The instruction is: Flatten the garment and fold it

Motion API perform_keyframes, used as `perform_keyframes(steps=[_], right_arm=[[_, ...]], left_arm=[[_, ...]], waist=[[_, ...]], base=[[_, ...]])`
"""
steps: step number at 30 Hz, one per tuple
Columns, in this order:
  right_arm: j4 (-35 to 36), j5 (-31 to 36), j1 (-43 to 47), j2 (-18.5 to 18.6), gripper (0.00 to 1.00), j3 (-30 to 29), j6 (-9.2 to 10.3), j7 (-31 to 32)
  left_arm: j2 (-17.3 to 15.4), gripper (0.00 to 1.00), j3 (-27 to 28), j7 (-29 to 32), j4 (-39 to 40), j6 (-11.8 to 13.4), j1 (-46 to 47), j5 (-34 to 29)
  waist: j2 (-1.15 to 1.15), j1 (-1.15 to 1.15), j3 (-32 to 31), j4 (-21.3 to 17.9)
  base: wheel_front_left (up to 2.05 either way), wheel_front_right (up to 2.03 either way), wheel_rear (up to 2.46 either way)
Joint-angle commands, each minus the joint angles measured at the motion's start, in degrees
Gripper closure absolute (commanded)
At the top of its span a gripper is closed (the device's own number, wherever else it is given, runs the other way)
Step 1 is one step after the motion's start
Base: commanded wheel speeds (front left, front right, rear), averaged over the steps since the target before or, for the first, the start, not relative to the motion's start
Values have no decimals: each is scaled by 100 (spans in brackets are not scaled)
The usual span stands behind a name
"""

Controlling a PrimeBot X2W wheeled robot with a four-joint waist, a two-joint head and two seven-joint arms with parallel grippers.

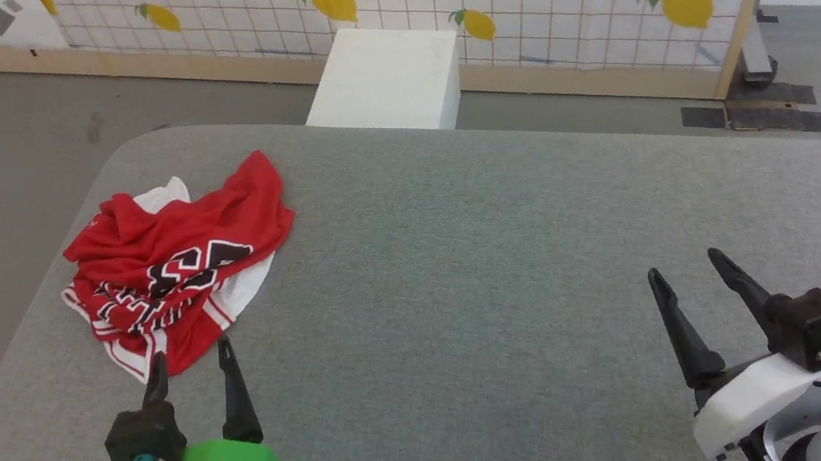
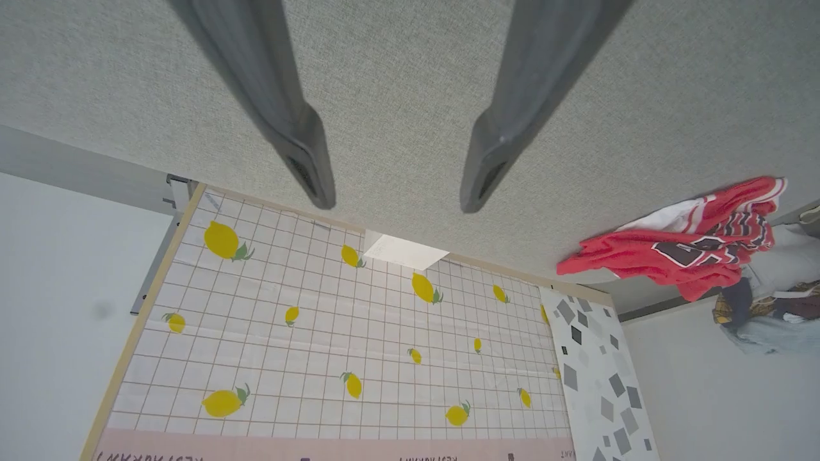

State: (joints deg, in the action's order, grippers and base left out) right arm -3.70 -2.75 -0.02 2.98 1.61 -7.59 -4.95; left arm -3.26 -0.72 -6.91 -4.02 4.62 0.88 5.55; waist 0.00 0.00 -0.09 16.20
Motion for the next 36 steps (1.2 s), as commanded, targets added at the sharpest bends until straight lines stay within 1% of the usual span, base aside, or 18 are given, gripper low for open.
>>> perform_keyframes(steps=[1,31,36], right_arm=[[-36,-45,-103,-5,0,16,5,-60],[-249,-242,-247,-8,0,127,7,-358],[-289,-269,-268,-8,0,141,8,-413]], left_arm=[[-8,0,24,-66,-34,43,-19,42],[-3,0,248,-420,-141,330,-69,304],[-5,0,289,-477,-198,345,-53,345]], waist=[[0,0,-10,79],[0,0,9,861],[0,0,19,1004]], base=[[0,0,0],[0,0,0],[0,0,0]])
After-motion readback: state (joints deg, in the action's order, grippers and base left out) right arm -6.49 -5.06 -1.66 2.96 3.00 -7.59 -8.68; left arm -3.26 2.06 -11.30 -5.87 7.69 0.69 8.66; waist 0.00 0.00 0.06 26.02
